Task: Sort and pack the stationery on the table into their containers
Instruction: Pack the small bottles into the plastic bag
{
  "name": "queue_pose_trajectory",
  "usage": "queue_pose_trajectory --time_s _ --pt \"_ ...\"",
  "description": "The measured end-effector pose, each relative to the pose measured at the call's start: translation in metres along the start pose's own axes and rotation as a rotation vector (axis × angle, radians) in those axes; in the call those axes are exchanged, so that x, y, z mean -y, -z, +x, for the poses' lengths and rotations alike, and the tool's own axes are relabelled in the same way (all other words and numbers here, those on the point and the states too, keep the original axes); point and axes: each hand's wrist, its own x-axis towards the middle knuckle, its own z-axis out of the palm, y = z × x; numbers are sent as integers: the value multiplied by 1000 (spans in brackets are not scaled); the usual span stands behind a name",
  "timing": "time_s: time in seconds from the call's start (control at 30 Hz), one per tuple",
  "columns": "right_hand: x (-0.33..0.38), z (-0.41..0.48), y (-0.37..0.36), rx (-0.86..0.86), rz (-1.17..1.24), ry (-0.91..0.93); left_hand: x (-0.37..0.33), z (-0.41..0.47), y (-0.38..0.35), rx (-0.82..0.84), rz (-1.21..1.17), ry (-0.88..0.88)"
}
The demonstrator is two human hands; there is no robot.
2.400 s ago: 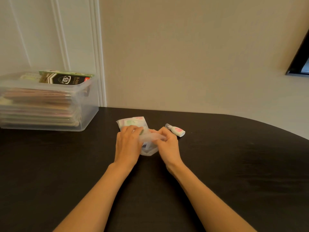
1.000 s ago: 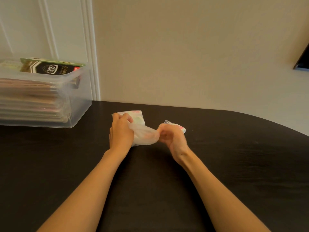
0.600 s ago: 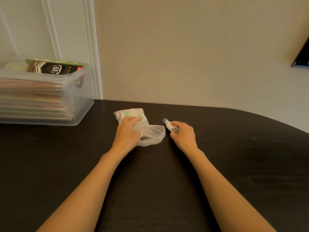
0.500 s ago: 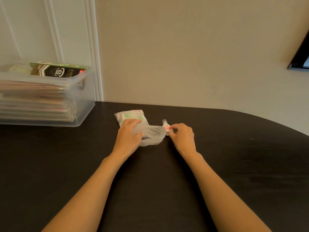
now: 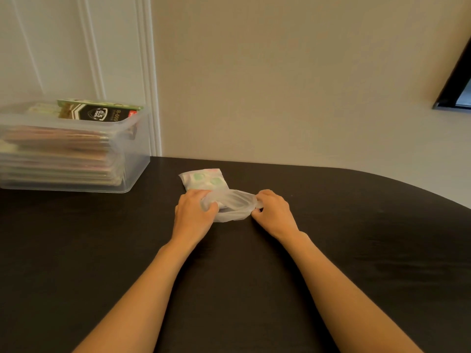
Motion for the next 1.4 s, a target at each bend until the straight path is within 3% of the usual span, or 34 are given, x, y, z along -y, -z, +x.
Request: queue_pose_trajectory --time_s 0.17,0.23,0.33,0.43,0.6,0.73,0.9,1.07,1.13,1.27,1.4 --pt "-7 -17 7 -58 166 -32 -2 -2 0 -28 0 -4" --pt "-1 -25 13 -188 264 -21 -2 -3 0 -42 -16 -10" --pt "22 -36 30 -416 682 -60 -1 -4 1 -72 -25 -3" --pt "48 -46 41 -390 978 -34 -2 -4 2 -91 -25 -13" --pt "72 -54 45 -298 1144 66 -2 -5 3 -63 -36 -24" --pt "68 -56 25 -105 879 154 0 -4 5 -58 -121 12" --pt "60 -50 6 -103 429 279 -5 0 7 -41 -199 101" --pt "66 -42 1 12 357 307 -4 2 7 -62 -186 95" --pt "64 -38 -4 64 207 339 -4 2 7 -103 -183 76" --pt "62 -30 -12 -154 -47 508 -4 1 6 -159 -184 -37" --pt "66 -19 -17 -293 -177 470 -5 0 6 -192 -166 -125"
